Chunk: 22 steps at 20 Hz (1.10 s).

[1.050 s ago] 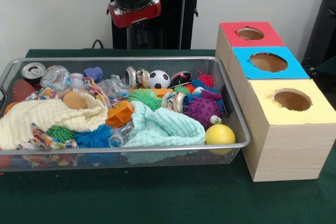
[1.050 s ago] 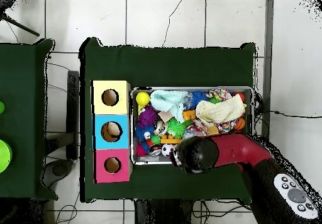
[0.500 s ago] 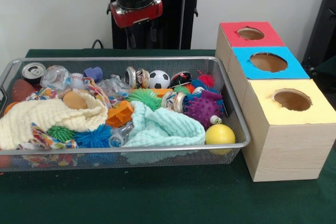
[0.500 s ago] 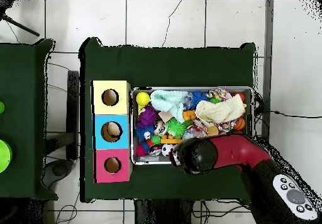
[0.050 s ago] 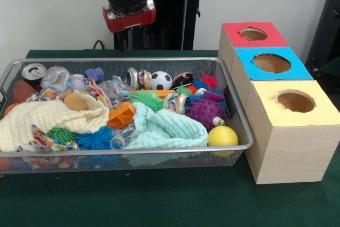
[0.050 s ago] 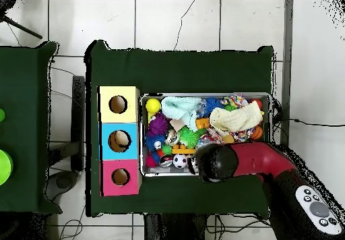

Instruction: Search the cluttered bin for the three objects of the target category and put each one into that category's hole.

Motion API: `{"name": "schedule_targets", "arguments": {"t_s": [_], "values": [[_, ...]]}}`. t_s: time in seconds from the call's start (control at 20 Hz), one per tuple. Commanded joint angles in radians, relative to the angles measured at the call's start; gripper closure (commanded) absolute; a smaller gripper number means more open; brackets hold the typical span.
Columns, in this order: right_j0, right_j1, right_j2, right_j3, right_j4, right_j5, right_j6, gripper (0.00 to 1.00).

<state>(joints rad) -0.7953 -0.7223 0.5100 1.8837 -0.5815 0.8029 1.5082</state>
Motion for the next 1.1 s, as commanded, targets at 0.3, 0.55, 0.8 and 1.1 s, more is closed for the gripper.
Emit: {"name": "schedule_targets", "arguments": {"t_s": [0.3, 0.55, 0.8, 1.1], "values": [[0.039, 0.093, -0.145, -0.241, 0.022, 0.114, 0.114, 0.00], [0.022, 0.129, -0.143, -0.249, 0.025, 0.107, 0.038, 0.00], [0.046, 0.134, -0.148, -0.256, 0.001, 0.091, 0.015, 0.00], [0.030, 0.183, -0.177, -0.186, 0.012, -0.017, 0.090, 0.00]]}}
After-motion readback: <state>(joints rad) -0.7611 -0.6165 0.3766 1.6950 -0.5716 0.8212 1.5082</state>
